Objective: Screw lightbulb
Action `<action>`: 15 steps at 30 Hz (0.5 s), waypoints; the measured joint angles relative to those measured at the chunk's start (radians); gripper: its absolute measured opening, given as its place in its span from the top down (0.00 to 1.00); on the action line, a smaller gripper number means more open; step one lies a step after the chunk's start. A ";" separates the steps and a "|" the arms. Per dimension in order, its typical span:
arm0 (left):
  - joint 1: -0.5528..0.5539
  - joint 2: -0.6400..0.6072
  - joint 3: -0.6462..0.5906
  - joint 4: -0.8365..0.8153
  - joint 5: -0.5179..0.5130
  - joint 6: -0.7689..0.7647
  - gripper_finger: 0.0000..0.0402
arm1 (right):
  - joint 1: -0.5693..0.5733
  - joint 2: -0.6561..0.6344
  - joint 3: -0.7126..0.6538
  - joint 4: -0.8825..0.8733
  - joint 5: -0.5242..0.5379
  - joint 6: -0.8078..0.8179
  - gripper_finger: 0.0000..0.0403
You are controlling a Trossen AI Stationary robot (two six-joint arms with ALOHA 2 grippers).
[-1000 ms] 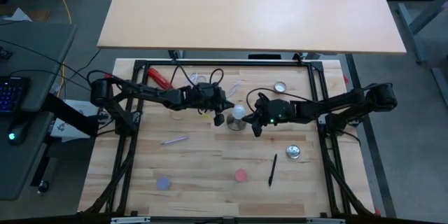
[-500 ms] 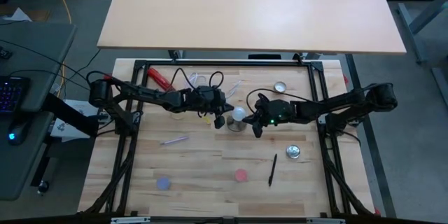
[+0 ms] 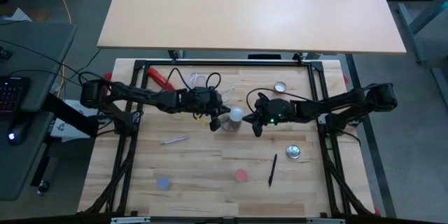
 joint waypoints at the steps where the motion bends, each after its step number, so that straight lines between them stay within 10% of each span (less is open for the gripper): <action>1: 0.001 -0.008 0.000 -0.001 0.006 0.006 1.00 | -0.003 0.000 0.000 0.001 0.003 -0.002 1.00; 15: -0.079 -0.006 0.002 0.003 -0.044 -0.037 1.00 | -0.085 0.002 0.000 0.096 -0.019 -0.024 1.00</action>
